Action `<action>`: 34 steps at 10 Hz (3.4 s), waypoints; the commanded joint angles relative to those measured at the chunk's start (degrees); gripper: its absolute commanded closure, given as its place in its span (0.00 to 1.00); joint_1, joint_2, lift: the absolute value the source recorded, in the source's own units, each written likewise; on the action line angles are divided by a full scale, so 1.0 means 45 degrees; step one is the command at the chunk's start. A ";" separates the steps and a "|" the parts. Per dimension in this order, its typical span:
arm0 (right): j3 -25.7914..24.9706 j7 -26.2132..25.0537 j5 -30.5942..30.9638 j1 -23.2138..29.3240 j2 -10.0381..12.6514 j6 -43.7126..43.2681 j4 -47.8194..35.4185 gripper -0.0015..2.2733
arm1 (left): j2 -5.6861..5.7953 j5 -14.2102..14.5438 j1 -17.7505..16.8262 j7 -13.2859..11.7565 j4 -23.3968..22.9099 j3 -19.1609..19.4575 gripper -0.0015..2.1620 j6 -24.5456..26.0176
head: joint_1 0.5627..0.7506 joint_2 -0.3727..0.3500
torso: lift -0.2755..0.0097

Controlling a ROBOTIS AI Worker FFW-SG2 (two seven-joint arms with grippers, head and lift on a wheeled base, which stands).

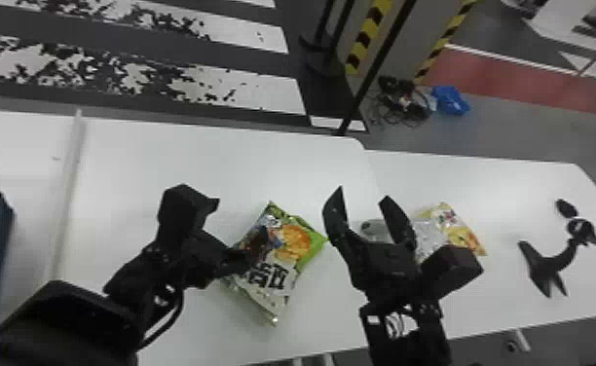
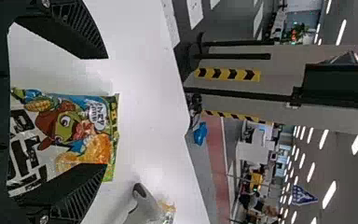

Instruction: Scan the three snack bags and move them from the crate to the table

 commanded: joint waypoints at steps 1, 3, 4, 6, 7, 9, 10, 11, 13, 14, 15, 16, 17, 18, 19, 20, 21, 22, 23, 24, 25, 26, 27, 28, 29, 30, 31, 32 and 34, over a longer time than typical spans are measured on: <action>0.0007 -0.0001 0.0030 0.0034 -0.0030 0.0000 -0.0025 0.03 | -0.0033 0.0278 0.1203 -0.0011 -0.1875 0.1193 0.02 0.0020 | 0.70 0.03 | 0.75; 0.0007 -0.0001 0.0089 0.0073 -0.0088 0.0040 -0.0044 0.03 | 0.0508 0.1216 0.2941 0.0517 -0.3906 0.3087 0.02 -0.1308 | 0.70 0.03 | 0.75; 0.0065 0.0039 0.0186 0.0131 -0.0108 0.0157 -0.0103 0.03 | 0.0703 0.1587 0.3762 0.0712 -0.4824 0.4005 0.02 -0.1855 | 0.70 0.04 | 0.75; 0.0339 0.0039 0.0694 0.0249 -0.0108 0.0196 -0.0103 0.03 | 0.0762 0.2212 0.5012 0.0732 -0.5605 0.5509 0.02 -0.2636 | 0.70 0.22 | 0.75; 0.0554 0.0039 0.1300 0.0366 -0.0127 0.0469 -0.0103 0.03 | 0.0742 0.2329 0.5480 0.0771 -0.5645 0.5998 0.02 -0.3418 | 0.70 0.26 | 0.75; 0.1335 0.0175 0.3214 0.0756 -0.0420 0.1680 -0.0122 0.03 | 0.0723 0.2583 0.6047 0.1005 -0.5723 0.6681 0.02 -0.3769 | 0.70 0.40 | 0.75; 0.1862 0.0351 0.4444 0.0854 -0.0557 0.2735 -0.0083 0.03 | 0.0723 0.2778 0.6223 0.1161 -0.5762 0.6857 0.02 -0.3769 | 0.70 0.44 | 0.75; 0.2565 0.0351 0.5616 0.0893 -0.0733 0.3555 -0.0025 0.03 | 0.0684 0.2954 0.6359 0.1239 -0.5820 0.6974 0.02 -0.3769 | 0.70 0.53 | 0.75; 0.3679 0.0273 0.7413 0.0874 -0.0928 0.4454 0.0112 0.05 | 0.0645 0.3091 0.6516 0.1259 -0.5918 0.6955 0.02 -0.3769 | 0.70 0.66 | 0.75; 0.4186 0.0136 0.8096 0.0542 -0.1045 0.5274 0.0268 0.05 | 0.0645 0.3188 0.6516 0.1259 -0.5918 0.6935 0.02 -0.3730 | 0.70 0.70 | 0.75; 0.4616 -0.0001 0.8819 0.0210 -0.1084 0.6290 0.0444 0.05 | 0.0664 0.3188 0.6535 0.1220 -0.5898 0.6896 0.02 -0.3769 | 0.70 0.72 | 0.75; 0.4890 -0.0020 0.9210 -0.0025 -0.1143 0.7383 0.0522 0.05 | 0.0703 0.3208 0.6535 0.1103 -0.5898 0.6857 0.02 -0.3730 | 0.70 0.73 | 0.75; 0.5163 -0.0020 0.9346 -0.0474 -0.1162 0.8086 0.0854 0.05 | 0.0723 0.3325 0.6535 0.1025 -0.5859 0.6857 0.02 -0.3691 | 0.70 0.72 | 0.75; 0.5436 -0.0040 0.9542 -0.0904 -0.1162 0.8477 0.1186 0.05 | 0.0762 0.3383 0.6516 0.0907 -0.5801 0.6857 0.02 -0.3652 | 0.70 0.70 | 0.75; 0.5710 -0.0274 1.0011 -0.1255 -0.1162 0.9102 0.1382 0.05 | 0.0820 0.3481 0.6359 0.0771 -0.5703 0.6857 0.02 -0.3535 | 0.70 0.70 | 0.75; 0.5944 -0.0645 1.0499 -0.1412 -0.1162 0.9766 0.1421 0.05 | 0.1133 0.3774 0.5988 0.0693 -0.5488 0.6720 0.02 -0.3340 | 0.70 0.68 | 0.75; 0.6569 -0.1075 1.0968 -0.2017 -0.1338 1.1055 0.1714 0.05 | 0.1250 0.3891 0.5851 0.0575 -0.5391 0.6603 0.02 -0.3261 | 0.70 0.65 | 0.75; 0.7116 -0.1348 1.1182 -0.2603 -0.1319 1.2032 0.2104 0.15 | 0.1250 0.3969 0.5851 0.0497 -0.5371 0.6603 0.02 -0.3183 | 0.70 0.61 | 0.75; 0.7350 -0.1348 1.1261 -0.2857 -0.1319 1.2344 0.2260 0.79 | 0.1250 0.4028 0.5851 0.0400 -0.5371 0.6642 0.02 -0.3144 | 0.70 0.59 | 0.75; 0.7390 -0.1251 1.1261 -0.2915 -0.1338 1.2305 0.2241 0.99 | 0.1270 0.4067 0.5832 0.0400 -0.5332 0.6642 0.02 -0.3144 | 0.70 0.57 | 0.75; 0.7390 -0.1192 1.1241 -0.2915 -0.1455 1.2032 0.2241 0.99 | 0.1270 0.4106 0.5773 0.0341 -0.5254 0.6623 0.02 -0.3105 | 0.70 0.57 | 0.75; 0.7350 -0.1192 1.1202 -0.2837 -0.1592 1.1680 0.2221 0.99 | 0.1250 0.4126 0.5715 0.0341 -0.5156 0.6603 0.02 -0.3105 | 0.70 0.58 | 0.75; 0.6999 -0.1192 1.0948 -0.2623 -0.1631 1.1211 0.2104 0.99 | 0.1250 0.4204 0.5715 0.0204 -0.5137 0.6603 0.02 -0.3105 | 0.70 0.58 | 0.75; 0.6608 -0.1211 1.0694 -0.2310 -0.1631 1.0704 0.1792 0.99 | 0.1250 0.4223 0.5715 0.0146 -0.5117 0.6603 0.02 -0.3105 | 0.70 0.58 | 0.75; 0.6022 -0.1211 1.0323 -0.1841 -0.1631 0.9961 0.1167 0.99 | 0.1270 0.4223 0.5754 0.0048 -0.5117 0.6603 0.02 -0.3105 | 0.70 0.57 | 0.75; 0.5182 -0.1114 0.9386 -0.1294 -0.1651 0.8946 0.0190 0.99 | 0.1270 0.4243 0.5793 0.0048 -0.5137 0.6623 0.02 -0.3105 | 0.70 0.57 | 0.75; 0.4186 -0.0860 0.7901 -0.0826 -0.1592 0.8204 -0.0962 0.99 | 0.1270 0.4243 0.5812 0.0028 -0.5137 0.6603 0.02 -0.3105 | 0.70 0.57 | 0.75; 0.3054 -0.0528 0.5733 -0.0513 -0.1221 0.7813 -0.1997 0.99 | 0.1270 0.4223 0.5812 0.0028 -0.5156 0.6505 0.02 -0.3144 | 0.70 0.57 | 0.75; 0.0554 0.1152 0.1319 -0.0083 0.0674 0.7266 -0.2779 0.99 | 0.1270 0.4126 0.5812 0.0028 -0.5254 0.6252 0.02 -0.3144 | 0.70 0.55 | 0.75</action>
